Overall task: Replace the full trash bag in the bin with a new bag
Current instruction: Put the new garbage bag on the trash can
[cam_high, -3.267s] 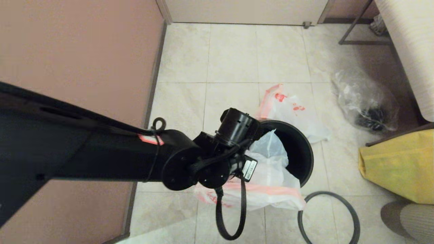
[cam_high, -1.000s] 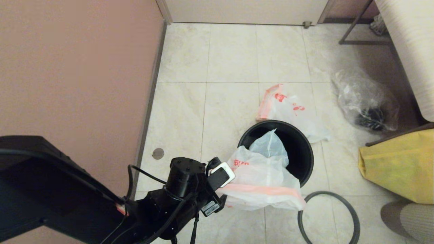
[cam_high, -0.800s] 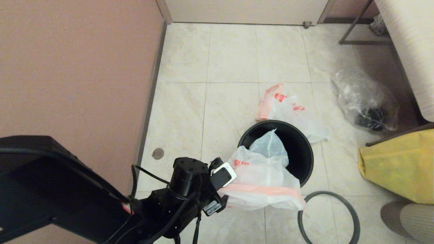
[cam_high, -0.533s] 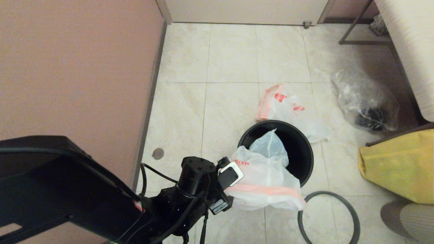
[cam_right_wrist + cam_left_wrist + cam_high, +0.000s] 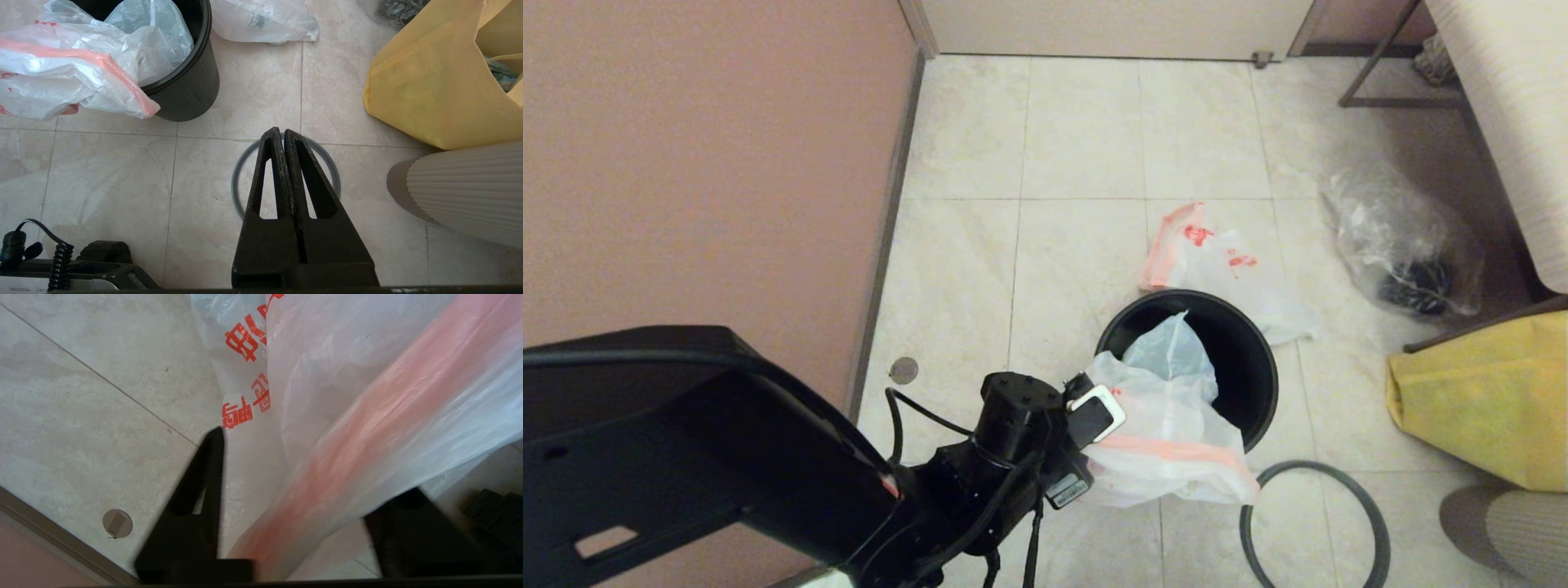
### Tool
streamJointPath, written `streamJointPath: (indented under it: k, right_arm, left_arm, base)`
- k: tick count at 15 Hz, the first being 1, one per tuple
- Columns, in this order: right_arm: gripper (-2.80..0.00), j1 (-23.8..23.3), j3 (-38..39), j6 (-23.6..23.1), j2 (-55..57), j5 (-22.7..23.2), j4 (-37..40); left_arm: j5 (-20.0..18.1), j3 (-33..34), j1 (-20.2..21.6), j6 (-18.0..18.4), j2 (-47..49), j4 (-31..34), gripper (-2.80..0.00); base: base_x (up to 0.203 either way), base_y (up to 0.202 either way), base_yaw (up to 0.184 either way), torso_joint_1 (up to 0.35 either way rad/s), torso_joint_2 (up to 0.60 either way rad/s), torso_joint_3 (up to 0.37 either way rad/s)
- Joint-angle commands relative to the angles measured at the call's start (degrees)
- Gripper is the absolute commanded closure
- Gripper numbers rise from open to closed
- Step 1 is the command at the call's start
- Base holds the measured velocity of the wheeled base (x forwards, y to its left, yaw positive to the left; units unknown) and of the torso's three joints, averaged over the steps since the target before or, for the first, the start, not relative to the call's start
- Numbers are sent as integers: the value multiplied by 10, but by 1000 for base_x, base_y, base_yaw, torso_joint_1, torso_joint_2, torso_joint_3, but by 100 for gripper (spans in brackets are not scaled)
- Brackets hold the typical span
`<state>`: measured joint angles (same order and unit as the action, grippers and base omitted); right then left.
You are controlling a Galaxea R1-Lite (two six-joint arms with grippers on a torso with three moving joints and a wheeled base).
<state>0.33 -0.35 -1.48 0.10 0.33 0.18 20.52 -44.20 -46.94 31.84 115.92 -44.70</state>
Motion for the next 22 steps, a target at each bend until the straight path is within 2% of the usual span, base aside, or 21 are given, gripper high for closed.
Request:
streamJointPath:
  k: [1,4,9,12,15,16,19,21,22]
  right_arm:
    - [0,0,0,0,1,0,0]
    - [0,0,0,0,1,0,0]
    - [0,0,0,0,1,0,0]
    - [0,0,0,0,1,0,0]
    - [0,0,0,-1,1,0,0]
    - [0,0,0,-2,1,0,0]
    - [0,0,0,-4,1,0,0]
    - [0,0,-1,-6,1,0,3]
    - [0,0,-2,-8,1,0,5]
  left_arm:
    - [1,-19,-8,-3,4,-3,0]
    - [10,-97,-35,-16,40,-2,0]
    - [46,-248,-26,-30,112,8,0]
    - [72,-335,-25,-72,140,43,0]
    - [96,-453,-31,-106,169,97,0]
    - [101,-488,-38,-129,175,130,0]
    - [107,-566,-72,-241,184,265,0]
    - [108,-598,-80,-283,201,314,0]
    - [108,-602,-81,-286,205,318,0]
  base:
    - [0,0,0,0,0,0]
    - [0,0,0,0,0,0]
    - [0,0,0,0,0,0]
    - [0,0,0,0,0,0]
    - [0,0,0,0,0,0]
    - [0,0,0,0,0,0]
    - [0,0,0,0,0,0]
    - [0,0,0,0,0,0]
    - [0,0,0,0,0,0]
